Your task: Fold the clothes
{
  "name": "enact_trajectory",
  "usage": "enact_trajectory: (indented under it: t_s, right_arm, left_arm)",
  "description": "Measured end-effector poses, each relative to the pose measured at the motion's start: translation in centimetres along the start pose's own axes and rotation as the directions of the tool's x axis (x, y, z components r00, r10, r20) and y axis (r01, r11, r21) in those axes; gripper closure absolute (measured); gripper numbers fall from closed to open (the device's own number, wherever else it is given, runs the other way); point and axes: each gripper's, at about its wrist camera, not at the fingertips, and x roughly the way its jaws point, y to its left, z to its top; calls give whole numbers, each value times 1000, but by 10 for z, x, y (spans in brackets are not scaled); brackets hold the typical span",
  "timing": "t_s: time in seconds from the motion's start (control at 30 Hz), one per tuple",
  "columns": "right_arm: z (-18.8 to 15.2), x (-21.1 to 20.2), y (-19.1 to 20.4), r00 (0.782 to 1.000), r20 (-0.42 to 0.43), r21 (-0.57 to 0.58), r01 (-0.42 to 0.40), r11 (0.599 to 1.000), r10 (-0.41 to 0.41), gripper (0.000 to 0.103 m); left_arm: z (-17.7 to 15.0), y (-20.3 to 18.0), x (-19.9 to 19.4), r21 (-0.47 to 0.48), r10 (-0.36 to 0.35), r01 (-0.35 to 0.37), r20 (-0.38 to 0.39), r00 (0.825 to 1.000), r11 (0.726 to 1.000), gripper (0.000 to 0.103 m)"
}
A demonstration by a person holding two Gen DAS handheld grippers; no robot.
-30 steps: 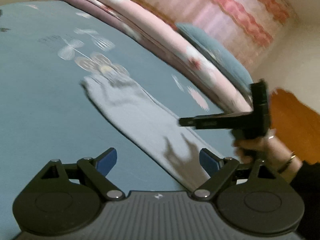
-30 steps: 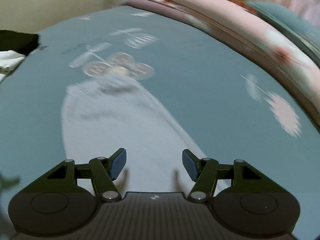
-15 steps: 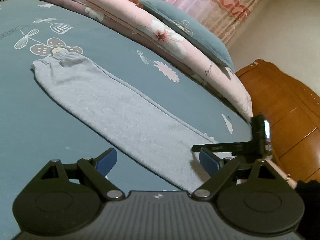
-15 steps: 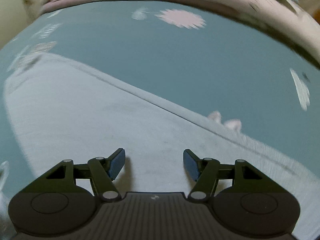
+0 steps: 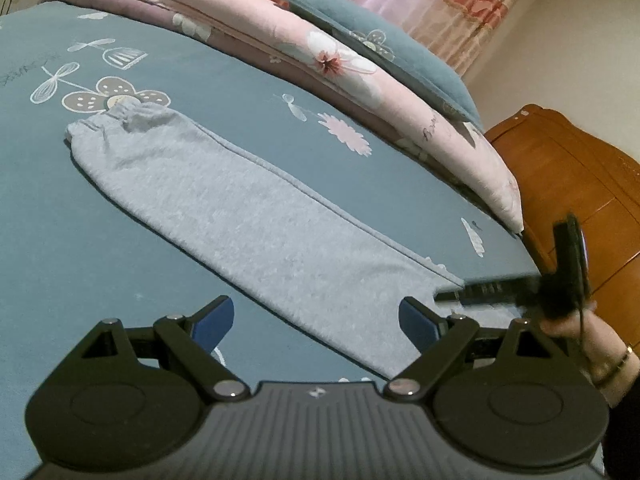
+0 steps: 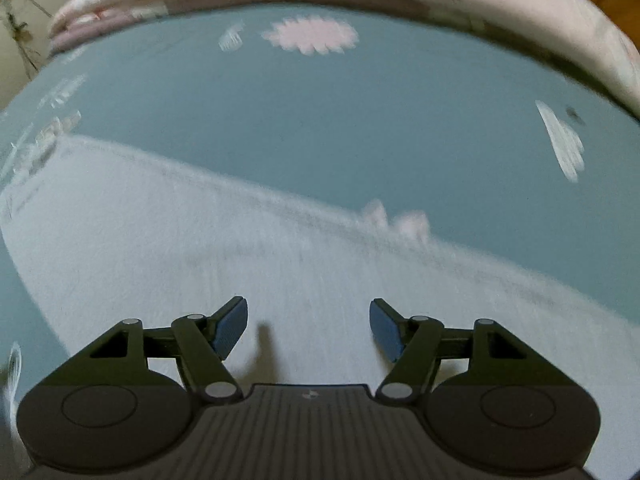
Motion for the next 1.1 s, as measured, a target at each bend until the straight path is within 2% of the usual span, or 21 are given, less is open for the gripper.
enact_trajectory:
  t_s: [0.2, 0.27, 0.37, 0.43, 0.53, 0.63, 0.7, 0.77, 0.83, 0.97, 1.03, 1.1]
  right_arm:
    - [-32, 7, -18, 995, -99, 73, 19, 997, -11, 31]
    - [-36, 0, -18, 996, -87, 84, 21, 996, -14, 31]
    - [-48, -21, -19, 997, -69, 117, -21, 993, 29, 30]
    - [-59, -28, -16, 997, -64, 117, -32, 993, 40, 26]
    - [-74, -14, -14, 987, -155, 133, -23, 991, 44, 25]
    - [-76, -24, -8, 990, -135, 96, -16, 995, 29, 25]
    - [-75, -39, -11, 992, -97, 136, -61, 989, 74, 25]
    - [-76, -50, -13, 995, -71, 155, -60, 986, 72, 25]
    - [-83, -51, -13, 994, -83, 174, -54, 983, 69, 25]
    - [-103, -33, -4, 982, -164, 188, -67, 980, 98, 25]
    - [-104, -35, 2, 983, -166, 153, -51, 987, 76, 25]
    - [-99, -53, 1, 988, -130, 162, -62, 985, 83, 25]
  left_arm:
    - [-2, -9, 1, 23, -8, 8, -3, 1000, 1000, 14]
    - [-2, -13, 1, 34, -12, 12, -5, 1000, 999, 14]
    - [-3, -16, -1, 45, -21, 21, -1, 1000, 999, 13]
    - [-3, -17, 0, 43, -24, 25, -3, 1000, 999, 13]
    - [-5, -21, 0, 48, -25, 25, -10, 1000, 999, 14]
    - [-7, -28, -3, 69, -30, 31, -8, 1000, 997, 13]
    - [-9, -32, -4, 81, -42, 42, -10, 999, 996, 13]
    - [-10, -35, -4, 89, -50, 50, -12, 999, 995, 13]
    - [-10, -38, -6, 96, -55, 56, -13, 998, 994, 13]
    - [-11, -44, -7, 105, -61, 61, -11, 998, 993, 13]
    - [-12, -49, -7, 116, -61, 62, -12, 998, 991, 14]
    - [-14, -53, -8, 132, -65, 66, -15, 998, 989, 13]
